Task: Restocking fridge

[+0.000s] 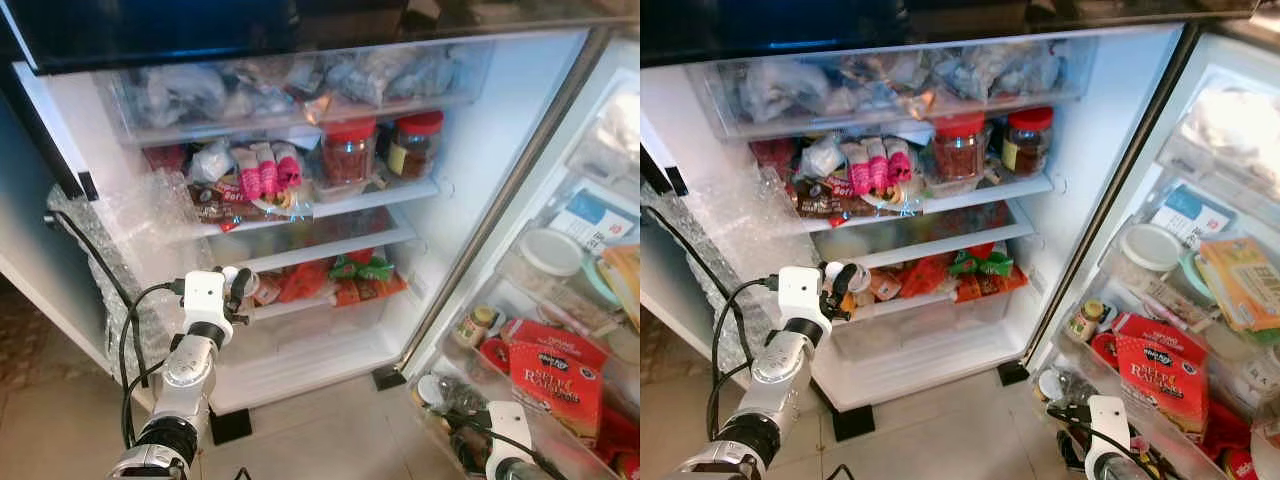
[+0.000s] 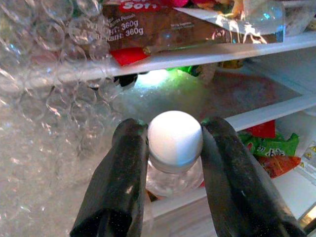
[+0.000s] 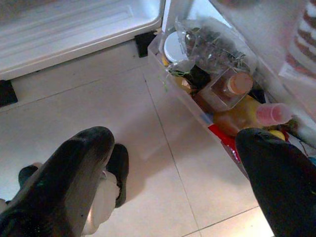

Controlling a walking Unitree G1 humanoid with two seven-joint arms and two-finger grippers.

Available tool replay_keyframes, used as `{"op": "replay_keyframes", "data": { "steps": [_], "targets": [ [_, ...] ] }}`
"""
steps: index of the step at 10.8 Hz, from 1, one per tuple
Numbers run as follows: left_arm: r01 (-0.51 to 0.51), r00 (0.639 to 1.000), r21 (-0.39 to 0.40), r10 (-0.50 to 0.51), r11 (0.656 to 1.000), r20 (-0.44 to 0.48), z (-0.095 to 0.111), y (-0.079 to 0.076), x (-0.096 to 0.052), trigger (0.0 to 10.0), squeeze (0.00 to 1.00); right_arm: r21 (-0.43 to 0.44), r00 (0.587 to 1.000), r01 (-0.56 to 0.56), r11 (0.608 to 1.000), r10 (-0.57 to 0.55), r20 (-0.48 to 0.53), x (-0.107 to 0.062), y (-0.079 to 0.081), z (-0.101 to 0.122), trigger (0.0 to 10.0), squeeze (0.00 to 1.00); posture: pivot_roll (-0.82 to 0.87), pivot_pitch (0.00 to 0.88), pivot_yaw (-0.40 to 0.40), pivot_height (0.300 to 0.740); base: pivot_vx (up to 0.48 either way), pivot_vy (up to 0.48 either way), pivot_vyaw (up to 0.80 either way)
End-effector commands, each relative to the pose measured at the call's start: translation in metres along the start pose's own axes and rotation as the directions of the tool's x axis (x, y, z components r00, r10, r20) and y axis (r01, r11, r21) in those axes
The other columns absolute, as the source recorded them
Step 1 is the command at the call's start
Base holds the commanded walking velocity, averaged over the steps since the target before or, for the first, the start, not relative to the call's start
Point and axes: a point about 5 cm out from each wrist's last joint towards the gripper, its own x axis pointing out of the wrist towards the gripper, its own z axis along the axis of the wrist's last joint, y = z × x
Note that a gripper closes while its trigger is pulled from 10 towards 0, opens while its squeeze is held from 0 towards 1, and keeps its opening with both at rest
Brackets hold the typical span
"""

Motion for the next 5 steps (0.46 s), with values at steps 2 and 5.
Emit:
{"op": "replay_keyframes", "data": {
  "steps": [2, 5],
  "targets": [
    [0.005, 1.000, 0.003, -0.005, 1.000, 0.015, 0.0022, -0.0014, 0.0020, 10.0, 0.00, -0.014, 1.000, -0.002, 1.000, 0.002, -0.002, -0.0012, -0.0039, -0.0009, 10.0, 0.00, -0.13, 0.068, -0.039, 0.652, 0.000, 0.000, 0.00],
    [-0.001, 1.000, -0.005, 0.001, 1.000, 0.021, 0.0046, 0.0026, 0.0022, 10.0, 0.00, 0.035, 0.998, 0.011, 0.999, -0.013, 0.063, -0.0019, -0.0012, -0.0026, 10.0, 0.00, -0.15, 0.094, -0.011, 0.647, 0.000, 0.000, 0.00]
  ]
}}
